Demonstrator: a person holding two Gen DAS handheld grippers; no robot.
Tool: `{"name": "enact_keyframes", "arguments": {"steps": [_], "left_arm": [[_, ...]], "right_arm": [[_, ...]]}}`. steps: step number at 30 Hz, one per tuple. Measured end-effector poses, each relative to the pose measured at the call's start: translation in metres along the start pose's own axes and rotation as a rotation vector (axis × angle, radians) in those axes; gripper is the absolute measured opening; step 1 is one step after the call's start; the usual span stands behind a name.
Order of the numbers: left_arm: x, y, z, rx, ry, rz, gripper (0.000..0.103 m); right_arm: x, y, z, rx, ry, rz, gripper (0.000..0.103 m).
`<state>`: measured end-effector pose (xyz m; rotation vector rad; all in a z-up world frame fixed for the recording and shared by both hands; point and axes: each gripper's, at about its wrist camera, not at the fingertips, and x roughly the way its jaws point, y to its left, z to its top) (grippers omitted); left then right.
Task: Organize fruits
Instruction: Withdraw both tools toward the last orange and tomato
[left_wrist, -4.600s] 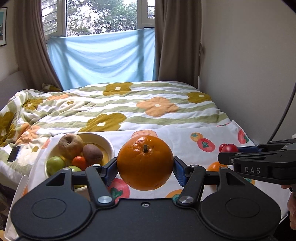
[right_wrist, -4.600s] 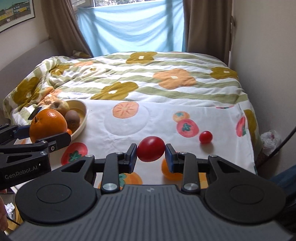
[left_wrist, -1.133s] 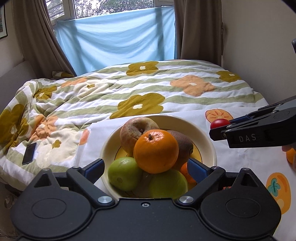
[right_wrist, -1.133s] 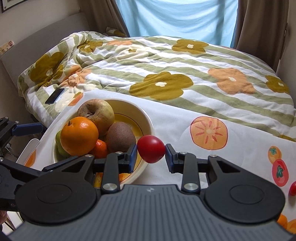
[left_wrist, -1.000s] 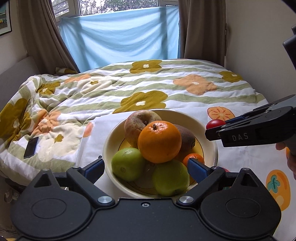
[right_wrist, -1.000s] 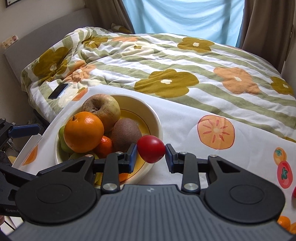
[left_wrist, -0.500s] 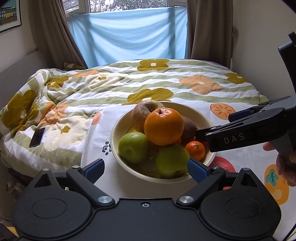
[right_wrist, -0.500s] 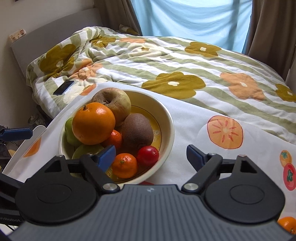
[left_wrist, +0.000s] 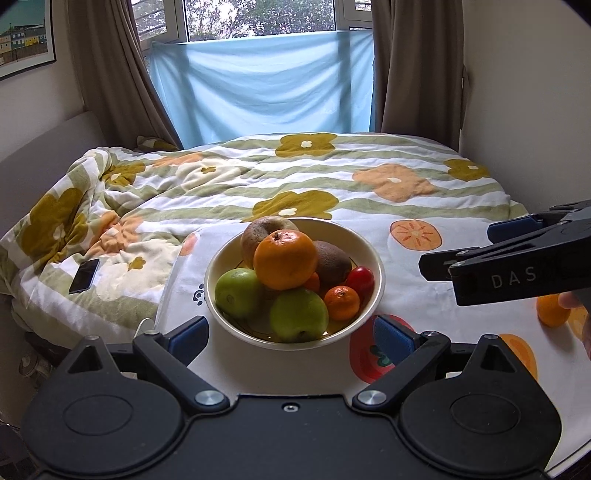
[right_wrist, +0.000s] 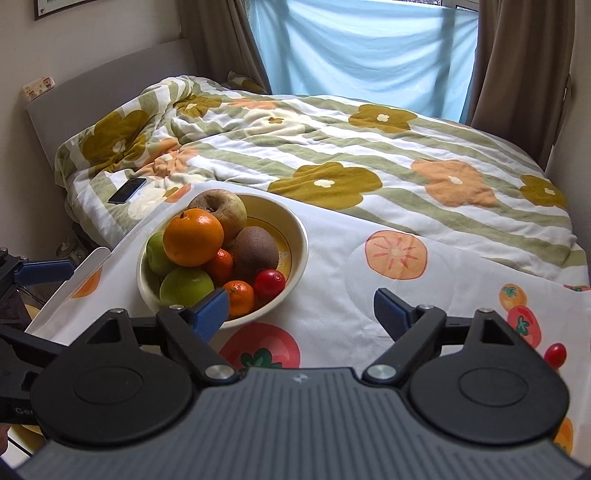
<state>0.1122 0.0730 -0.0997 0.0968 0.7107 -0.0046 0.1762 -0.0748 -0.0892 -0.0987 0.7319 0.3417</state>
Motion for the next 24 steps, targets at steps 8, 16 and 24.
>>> {"name": "enact_keyframes", "arguments": {"steps": [8, 16, 24], "left_arm": [[-0.044, -0.044, -0.004, 0.037, -0.050, 0.014, 0.103], [-0.067, -0.104, -0.002, 0.111, -0.094, -0.108, 0.103], [-0.056, -0.165, 0.003, 0.184, -0.086, -0.240, 0.103]], "right_arm": [[-0.069, -0.042, -0.022, 0.077, -0.078, -0.076, 0.103], [-0.123, -0.106, -0.050, 0.135, -0.089, -0.150, 0.103], [-0.133, -0.171, -0.074, 0.089, -0.042, -0.182, 0.103]]}}
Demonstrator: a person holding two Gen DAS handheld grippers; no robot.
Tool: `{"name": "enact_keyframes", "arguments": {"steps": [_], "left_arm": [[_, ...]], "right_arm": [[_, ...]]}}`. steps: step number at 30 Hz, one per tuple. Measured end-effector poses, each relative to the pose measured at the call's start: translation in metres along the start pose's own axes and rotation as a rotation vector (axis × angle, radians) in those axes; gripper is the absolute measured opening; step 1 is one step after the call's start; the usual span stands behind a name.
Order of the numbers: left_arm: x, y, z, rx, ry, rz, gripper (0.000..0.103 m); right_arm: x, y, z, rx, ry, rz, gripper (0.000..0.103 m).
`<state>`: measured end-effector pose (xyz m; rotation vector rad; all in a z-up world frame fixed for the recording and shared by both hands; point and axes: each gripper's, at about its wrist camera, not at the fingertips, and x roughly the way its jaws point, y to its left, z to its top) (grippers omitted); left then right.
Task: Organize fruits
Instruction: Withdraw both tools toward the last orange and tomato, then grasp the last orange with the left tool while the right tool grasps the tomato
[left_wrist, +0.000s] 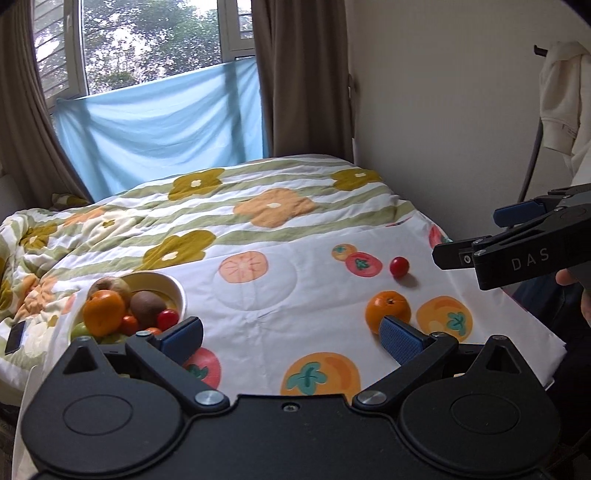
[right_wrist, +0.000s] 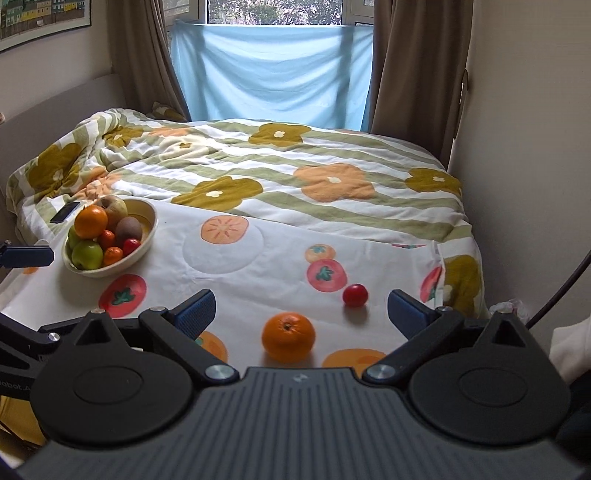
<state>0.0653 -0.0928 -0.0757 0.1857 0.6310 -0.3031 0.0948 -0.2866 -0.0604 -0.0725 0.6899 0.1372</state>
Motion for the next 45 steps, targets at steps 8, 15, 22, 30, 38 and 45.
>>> {"name": "enact_keyframes", "arguments": {"steps": [8, 15, 22, 30, 38, 45], "left_arm": [[0.058, -0.042, 0.007, 0.068, 0.054, -0.121, 0.103], [0.118, -0.063, 0.010, 0.126, 0.107, -0.174, 0.096], [0.163, -0.072, 0.009, 0.153, 0.172, -0.213, 0.090], [0.192, -0.072, 0.001, 0.155, 0.239, -0.256, 0.079], [0.195, -0.079, 0.001, 0.158, 0.236, -0.284, 0.064], [0.193, -0.077, 0.000, 0.160, 0.227, -0.273, 0.064]], "right_arm": [[0.037, -0.046, -0.017, 0.026, 0.032, 0.011, 0.103], [0.088, -0.067, -0.019, 0.027, 0.057, 0.026, 0.103], [0.136, -0.073, -0.016, 0.022, 0.125, 0.059, 0.098], [0.171, -0.069, -0.014, -0.009, 0.184, 0.070, 0.085], [0.187, -0.068, -0.012, -0.009, 0.199, 0.063, 0.078], [0.194, -0.064, -0.011, -0.022, 0.208, 0.057, 0.071]]}}
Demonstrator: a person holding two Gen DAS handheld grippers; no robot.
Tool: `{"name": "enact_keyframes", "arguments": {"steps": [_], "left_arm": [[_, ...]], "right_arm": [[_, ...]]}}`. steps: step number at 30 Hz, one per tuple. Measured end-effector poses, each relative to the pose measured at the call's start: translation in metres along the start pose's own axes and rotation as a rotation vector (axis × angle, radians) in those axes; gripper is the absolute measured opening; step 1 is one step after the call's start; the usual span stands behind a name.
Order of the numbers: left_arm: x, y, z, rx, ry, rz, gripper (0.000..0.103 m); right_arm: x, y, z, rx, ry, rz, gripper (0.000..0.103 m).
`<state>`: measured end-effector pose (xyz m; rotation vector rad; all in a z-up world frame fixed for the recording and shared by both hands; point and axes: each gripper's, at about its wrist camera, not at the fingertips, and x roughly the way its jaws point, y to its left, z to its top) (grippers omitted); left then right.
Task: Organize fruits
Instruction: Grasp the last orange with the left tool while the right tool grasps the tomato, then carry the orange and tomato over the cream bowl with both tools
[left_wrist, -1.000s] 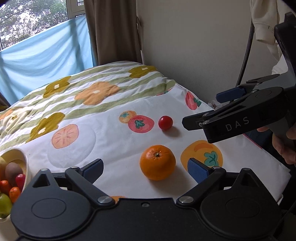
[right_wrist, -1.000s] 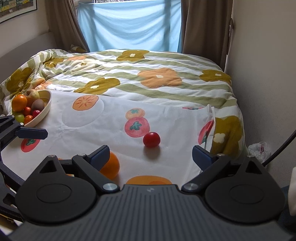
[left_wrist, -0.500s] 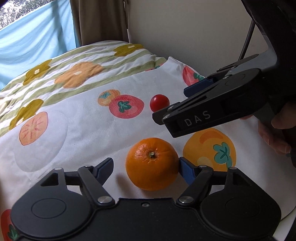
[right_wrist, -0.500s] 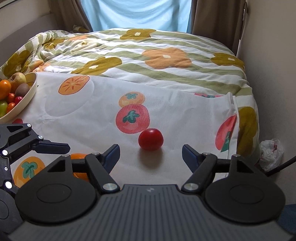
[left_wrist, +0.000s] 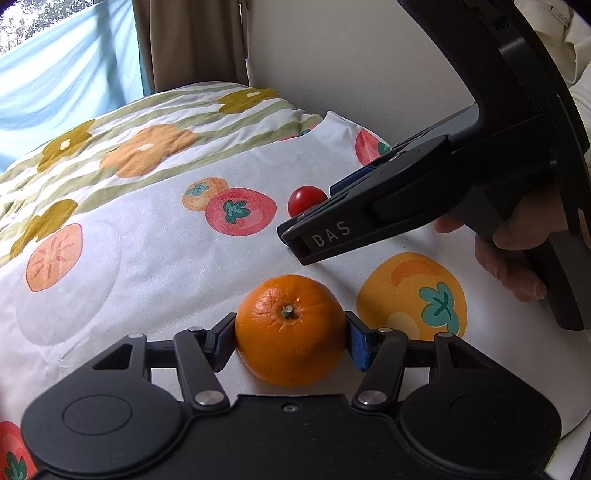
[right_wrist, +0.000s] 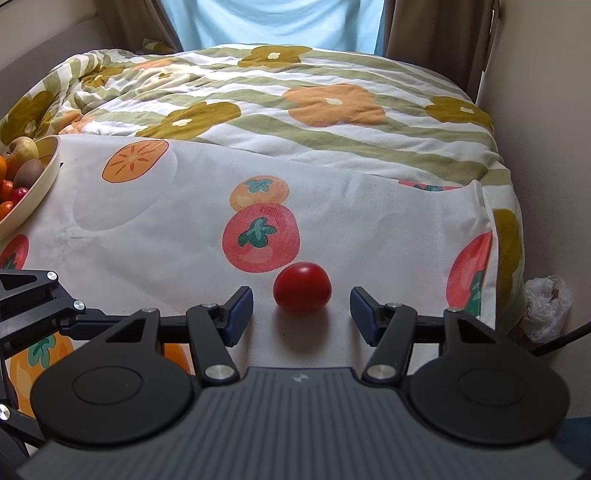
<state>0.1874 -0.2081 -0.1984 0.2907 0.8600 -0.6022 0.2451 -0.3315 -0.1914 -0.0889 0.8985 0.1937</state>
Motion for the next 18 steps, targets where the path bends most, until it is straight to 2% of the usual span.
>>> {"name": "enact_keyframes", "arguments": {"steps": [9, 12, 18], "left_arm": [[-0.003, 0.009, -0.004, -0.028, -0.002, 0.026, 0.064], [-0.004, 0.010, -0.006, -0.040, -0.005, 0.036, 0.064], [-0.011, 0.013, -0.012, -0.070, -0.008, 0.070, 0.063]], "right_arm": [[0.005, 0.003, 0.001, -0.020, -0.010, -0.008, 0.065], [0.004, 0.006, 0.001, -0.029, -0.013, -0.001, 0.049], [-0.002, 0.011, 0.004, -0.030, -0.017, 0.007, 0.049]]}}
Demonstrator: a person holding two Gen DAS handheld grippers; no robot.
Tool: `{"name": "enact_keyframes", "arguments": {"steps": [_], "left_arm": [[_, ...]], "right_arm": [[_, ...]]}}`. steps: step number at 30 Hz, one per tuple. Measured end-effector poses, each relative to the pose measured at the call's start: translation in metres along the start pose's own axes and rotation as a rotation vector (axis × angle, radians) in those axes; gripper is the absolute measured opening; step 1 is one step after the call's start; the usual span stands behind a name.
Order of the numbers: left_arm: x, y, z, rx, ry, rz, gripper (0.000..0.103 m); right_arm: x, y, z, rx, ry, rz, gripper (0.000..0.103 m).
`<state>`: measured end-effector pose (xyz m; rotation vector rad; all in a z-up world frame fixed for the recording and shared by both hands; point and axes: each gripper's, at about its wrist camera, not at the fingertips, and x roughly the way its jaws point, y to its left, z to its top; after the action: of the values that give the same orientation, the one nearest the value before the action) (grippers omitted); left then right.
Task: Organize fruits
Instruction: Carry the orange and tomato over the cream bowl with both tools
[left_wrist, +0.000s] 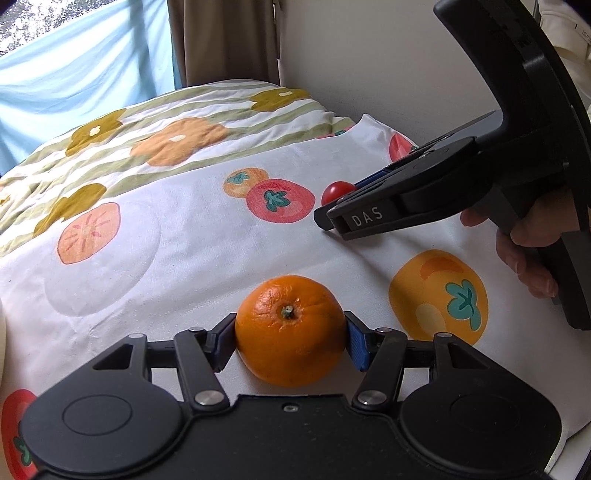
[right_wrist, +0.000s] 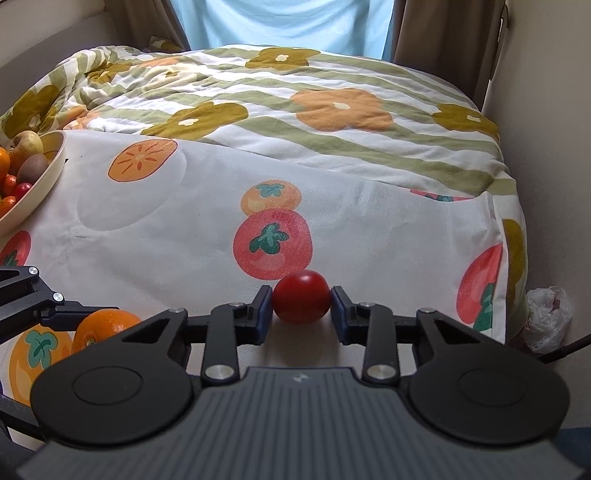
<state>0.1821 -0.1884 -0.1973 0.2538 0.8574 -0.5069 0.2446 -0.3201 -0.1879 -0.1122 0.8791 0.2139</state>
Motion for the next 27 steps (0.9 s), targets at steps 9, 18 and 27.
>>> {"name": "enact_keyframes", "arguments": {"steps": [9, 18, 27], "left_arm": [[-0.035, 0.010, -0.008, -0.066, -0.056, 0.065, 0.063], [-0.099, 0.023, -0.015, -0.139, -0.144, 0.143, 0.063], [-0.160, 0.049, -0.029, -0.211, -0.202, 0.248, 0.063]], "right_arm": [[-0.031, 0.022, 0.008, -0.039, -0.044, 0.015, 0.049], [-0.072, 0.060, 0.018, -0.074, -0.098, 0.055, 0.049], [-0.107, 0.119, 0.032, -0.148, -0.147, 0.145, 0.049]]}}
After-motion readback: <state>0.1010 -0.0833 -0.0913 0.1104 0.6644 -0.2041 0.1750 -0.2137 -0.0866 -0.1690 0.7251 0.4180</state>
